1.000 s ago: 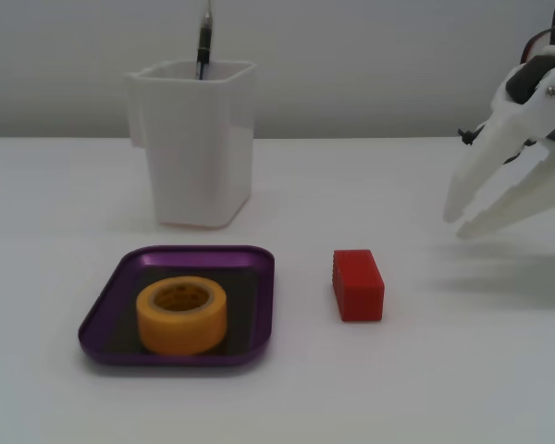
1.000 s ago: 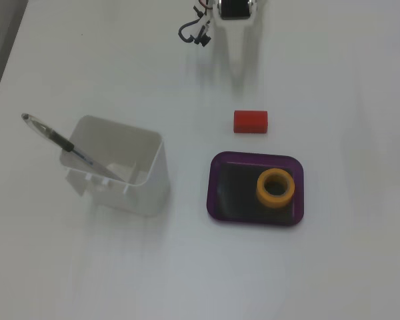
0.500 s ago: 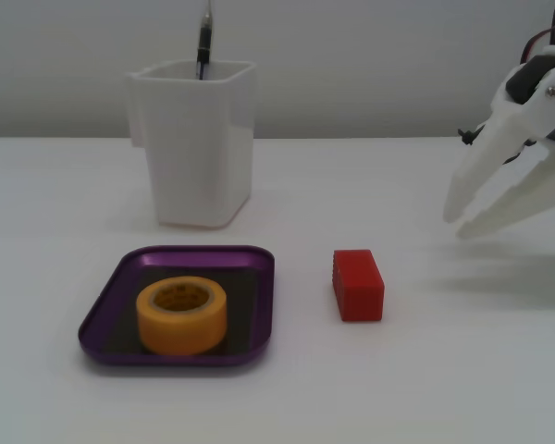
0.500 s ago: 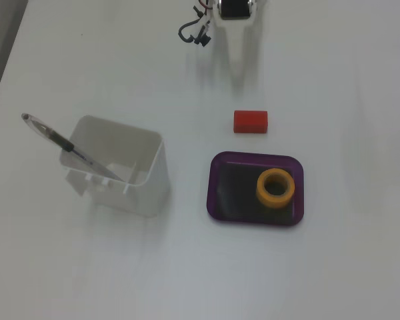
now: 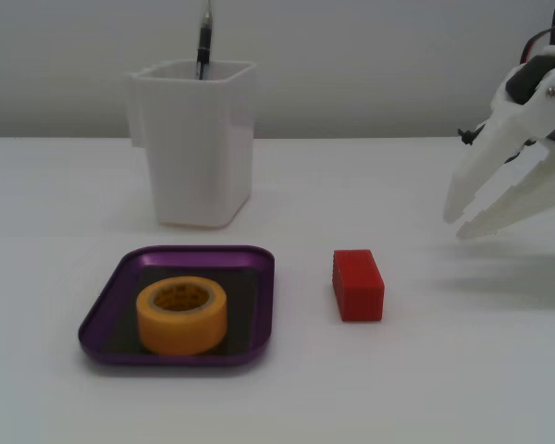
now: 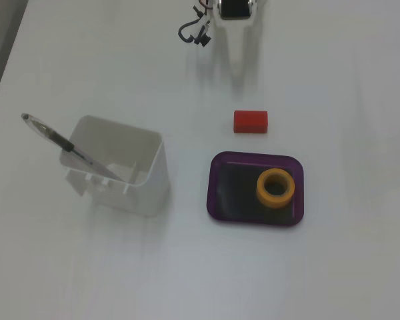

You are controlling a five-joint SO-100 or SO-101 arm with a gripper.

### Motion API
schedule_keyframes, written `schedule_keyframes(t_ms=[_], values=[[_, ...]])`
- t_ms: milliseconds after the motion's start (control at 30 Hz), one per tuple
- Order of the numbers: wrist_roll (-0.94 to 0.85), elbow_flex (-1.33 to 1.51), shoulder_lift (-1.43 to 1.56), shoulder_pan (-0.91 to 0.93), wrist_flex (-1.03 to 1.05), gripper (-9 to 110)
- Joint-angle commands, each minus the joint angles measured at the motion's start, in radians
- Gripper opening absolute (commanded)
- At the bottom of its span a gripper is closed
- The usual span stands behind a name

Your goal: Pick up the red cube and place it in the box.

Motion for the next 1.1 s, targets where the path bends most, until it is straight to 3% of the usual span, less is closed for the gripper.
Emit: schedule_keyframes(t_ms=[0, 233, 433, 600, 733, 1067], values=[[-0.005, -0.127, 0.071, 0.0, -0.012, 1], [-0.005, -0.318, -0.103, 0.0, -0.091, 1], [-0.005, -0.676, -0.673, -0.008, -0.074, 5], [0.002, -0.979, -1.115, -0.141, 0.057, 18], [0.003, -1.16, -1.368, -0.233, 0.118, 21], [-0.012, -1.246, -1.709, -0.144, 0.089, 21]])
